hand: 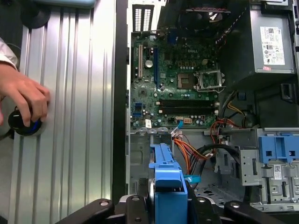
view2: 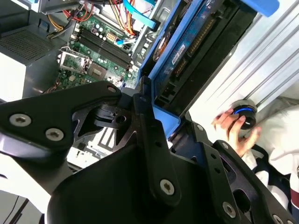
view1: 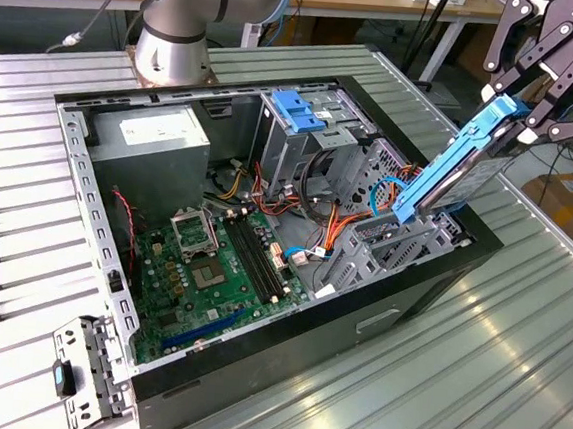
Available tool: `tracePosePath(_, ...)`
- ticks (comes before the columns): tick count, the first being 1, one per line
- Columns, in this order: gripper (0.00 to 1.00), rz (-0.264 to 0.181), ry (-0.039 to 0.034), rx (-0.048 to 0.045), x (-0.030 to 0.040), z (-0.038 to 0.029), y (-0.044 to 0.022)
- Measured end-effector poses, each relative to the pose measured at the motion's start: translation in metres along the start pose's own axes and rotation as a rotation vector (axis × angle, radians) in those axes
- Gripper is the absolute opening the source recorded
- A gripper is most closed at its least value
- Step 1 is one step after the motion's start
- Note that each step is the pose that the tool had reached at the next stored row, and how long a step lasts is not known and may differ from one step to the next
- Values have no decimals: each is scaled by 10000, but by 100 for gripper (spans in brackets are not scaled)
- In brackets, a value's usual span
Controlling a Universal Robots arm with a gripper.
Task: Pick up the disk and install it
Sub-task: 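Pick up the disk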
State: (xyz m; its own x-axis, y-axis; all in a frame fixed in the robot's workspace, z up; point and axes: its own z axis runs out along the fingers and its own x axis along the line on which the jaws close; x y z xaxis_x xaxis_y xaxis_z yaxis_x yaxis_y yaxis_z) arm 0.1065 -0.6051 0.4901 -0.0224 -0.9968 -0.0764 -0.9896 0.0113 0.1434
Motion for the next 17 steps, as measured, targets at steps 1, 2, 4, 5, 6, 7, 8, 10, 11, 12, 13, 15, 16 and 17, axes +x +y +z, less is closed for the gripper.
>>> tracePosePath(1, 37, 1, 4, 1, 2, -2, 0)
tracePosePath(2, 37, 1, 6, 0, 10, -2, 1)
tracePosePath(4, 37, 3, 6, 1, 52, -2, 0)
tracePosePath(5, 37, 2, 4, 1, 71, -1, 0)
tracePosePath(6, 37, 1, 1, 1, 87, 12, -3)
tracePosePath(7, 37, 5, 7, 1, 95, 39, -7)
tracePosePath(8, 37, 11, 5, 1, 100, 59, -8)
tracePosePath(10, 37, 24, 1, 2, 108, 93, -8)
tracePosePath(11, 37, 31, 1, 3, 112, 106, -8)
tracePosePath(12, 37, 38, 0, 3, 115, 119, -7)
tracePosePath(13, 37, 45, 0, 4, 118, 131, -5)
tracePosePath(15, 37, 68, 0, 6, 121, 163, 6)
tracePosePath(16, 37, 91, -3, 8, 123, 187, 16)
tracePosePath(17, 37, 136, -6, 11, 121, 201, 25)
